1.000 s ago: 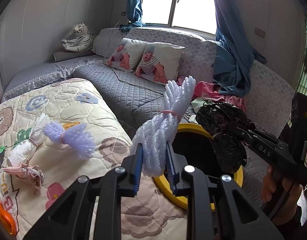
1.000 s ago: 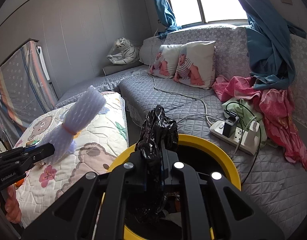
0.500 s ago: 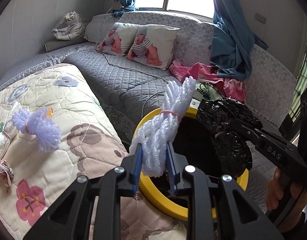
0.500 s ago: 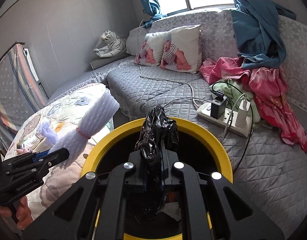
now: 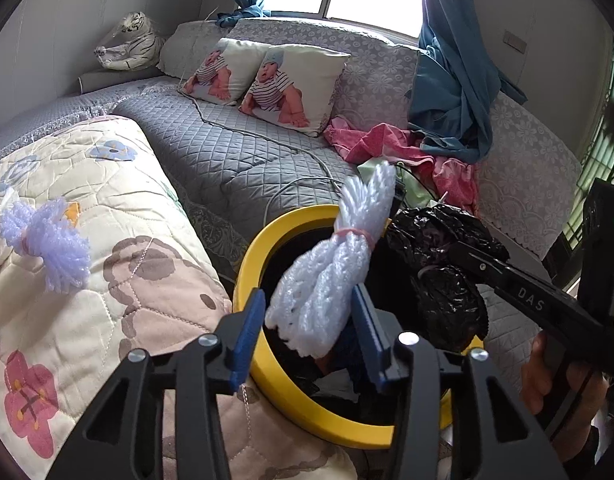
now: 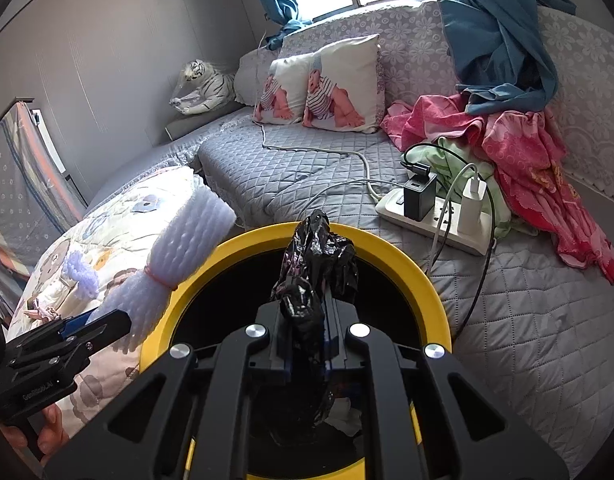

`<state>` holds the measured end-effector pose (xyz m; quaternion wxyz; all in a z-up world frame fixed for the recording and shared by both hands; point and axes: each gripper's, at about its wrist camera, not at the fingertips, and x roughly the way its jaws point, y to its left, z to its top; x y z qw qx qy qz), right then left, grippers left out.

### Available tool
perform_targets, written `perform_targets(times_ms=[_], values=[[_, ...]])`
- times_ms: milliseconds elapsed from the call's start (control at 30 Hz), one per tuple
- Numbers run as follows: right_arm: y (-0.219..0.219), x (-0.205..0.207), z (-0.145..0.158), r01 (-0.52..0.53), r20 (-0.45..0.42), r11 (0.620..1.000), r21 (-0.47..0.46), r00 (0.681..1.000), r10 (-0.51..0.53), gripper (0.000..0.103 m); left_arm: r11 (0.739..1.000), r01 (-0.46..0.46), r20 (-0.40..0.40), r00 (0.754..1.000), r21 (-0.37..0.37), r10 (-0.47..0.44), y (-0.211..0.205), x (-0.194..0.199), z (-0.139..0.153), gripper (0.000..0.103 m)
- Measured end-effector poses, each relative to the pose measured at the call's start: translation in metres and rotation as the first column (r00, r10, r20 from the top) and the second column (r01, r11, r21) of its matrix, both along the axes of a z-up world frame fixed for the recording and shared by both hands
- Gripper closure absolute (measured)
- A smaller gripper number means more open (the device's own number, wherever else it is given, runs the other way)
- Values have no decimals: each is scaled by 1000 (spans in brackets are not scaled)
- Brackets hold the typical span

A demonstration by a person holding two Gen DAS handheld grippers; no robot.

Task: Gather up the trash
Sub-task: 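Carry the yarn and bag over the yellow-rimmed bin and open both tools, then move both tools back over the remaining items on the bed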

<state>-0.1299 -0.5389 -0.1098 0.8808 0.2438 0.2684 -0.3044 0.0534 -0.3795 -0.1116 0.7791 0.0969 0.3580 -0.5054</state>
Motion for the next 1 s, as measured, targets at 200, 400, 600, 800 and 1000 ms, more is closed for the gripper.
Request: perform_targets(times_ms=[200, 400, 600, 800, 1000], values=[[-6, -7, 1, 31, 21, 999, 16, 999, -32, 66, 998, -64, -25, 998, -21, 64, 11, 12, 2, 40], [-2, -8, 9, 46, 34, 999, -8, 998, -46, 61, 983, -180, -36, 983, -44, 178, 38, 37, 14, 34], [19, 5, 25, 6, 49, 995, -101, 999, -1, 60, 942, -331, 57, 941, -57, 334, 87, 65, 40, 33], [60, 45, 47, -154, 82, 978, -143, 983, 167, 55, 871, -479, 113, 865, -109, 490, 165, 89, 68, 27], [114, 103, 59, -339, 87, 926, -170, 930, 356, 47, 788, -604, 187, 766, -121, 615, 245, 95, 72, 19]])
